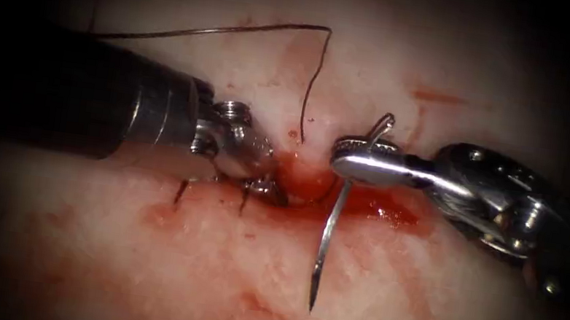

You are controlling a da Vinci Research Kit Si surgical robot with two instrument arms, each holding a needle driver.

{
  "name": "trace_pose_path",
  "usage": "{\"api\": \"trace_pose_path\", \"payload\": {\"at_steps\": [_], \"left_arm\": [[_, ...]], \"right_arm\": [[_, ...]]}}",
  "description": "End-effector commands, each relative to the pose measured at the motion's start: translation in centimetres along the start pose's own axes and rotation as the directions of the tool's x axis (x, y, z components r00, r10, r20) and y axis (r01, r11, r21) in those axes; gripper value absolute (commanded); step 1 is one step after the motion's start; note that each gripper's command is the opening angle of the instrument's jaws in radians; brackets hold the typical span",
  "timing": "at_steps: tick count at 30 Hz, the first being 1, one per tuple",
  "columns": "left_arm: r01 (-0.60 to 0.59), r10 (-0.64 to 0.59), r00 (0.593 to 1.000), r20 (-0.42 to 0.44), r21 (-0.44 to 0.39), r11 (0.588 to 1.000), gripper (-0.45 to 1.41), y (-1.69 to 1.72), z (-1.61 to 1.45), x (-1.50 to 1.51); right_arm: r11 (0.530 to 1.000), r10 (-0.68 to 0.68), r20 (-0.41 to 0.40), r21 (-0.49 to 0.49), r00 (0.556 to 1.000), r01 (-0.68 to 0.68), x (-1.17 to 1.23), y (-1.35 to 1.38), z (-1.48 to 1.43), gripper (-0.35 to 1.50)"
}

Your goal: Wound Closure

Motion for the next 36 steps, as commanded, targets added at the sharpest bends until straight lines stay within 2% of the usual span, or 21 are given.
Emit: {"api": "trace_pose_path", "payload": {"at_steps": [1,5,8,13,17,23,27,34,36], "left_arm": [[-0.004,0.004,1.0,-0.015,-0.024,1.0,-0.15,0.01,0.05,0.04],[-0.023,0.014,0.997,-0.079,-0.116,0.993,-0.15,0.17,-0.03,0.13],[-0.04,0.022,0.993,-0.12,-0.147,0.988,-0.15,0.26,-0.16,0.24],[-0.054,0.03,0.986,-0.164,-0.143,0.988,-0.16,0.37,-0.32,0.37],[-0.058,0.032,0.985,-0.169,-0.148,0.987,-0.16,0.43,-0.32,0.4],[-0.065,0.039,0.985,-0.167,-0.152,0.986,-0.13,0.46,-0.33,0.38],[-0.069,0.043,0.985,-0.166,-0.154,0.986,-0.13,0.47,-0.34,0.36],[-0.071,0.045,0.985,-0.167,-0.155,0.985,-0.11,0.53,-0.35,0.37],[-0.072,0.045,0.985,-0.169,-0.158,0.985,-0.11,0.59,-0.39,0.38]], "right_arm": [[1.0,-0.02,-0.005,-0.009,1.0,0.02,-0.02,0.04,0.07,-0.35],[0.99,-0.133,-0.023,-0.055,0.991,0.132,0.05,0.12,0.08,-0.35],[0.983,-0.168,-0.019,-0.084,0.986,0.166,0.06,0.17,0.1,-0.35],[0.971,-0.208,-0.016,-0.125,0.978,0.205,0.08,0.23,0.12,-0.35],[0.948,-0.273,0.012,-0.17,0.962,0.271,0.09,0.32,0.16,-0.35],[0.907,-0.339,0.068,-0.24,0.938,0.345,-0.08,0.46,0.3,-0.35],[0.888,-0.382,0.107,-0.233,0.918,0.397,-0.21,0.48,0.43,-0.35],[0.816,-0.508,0.204,-0.198,0.837,0.543,-0.25,0.42,0.43,-0.35],[0.773,-0.565,0.257,-0.166,0.784,0.612,-0.28,0.4,0.41,-0.35]]}}
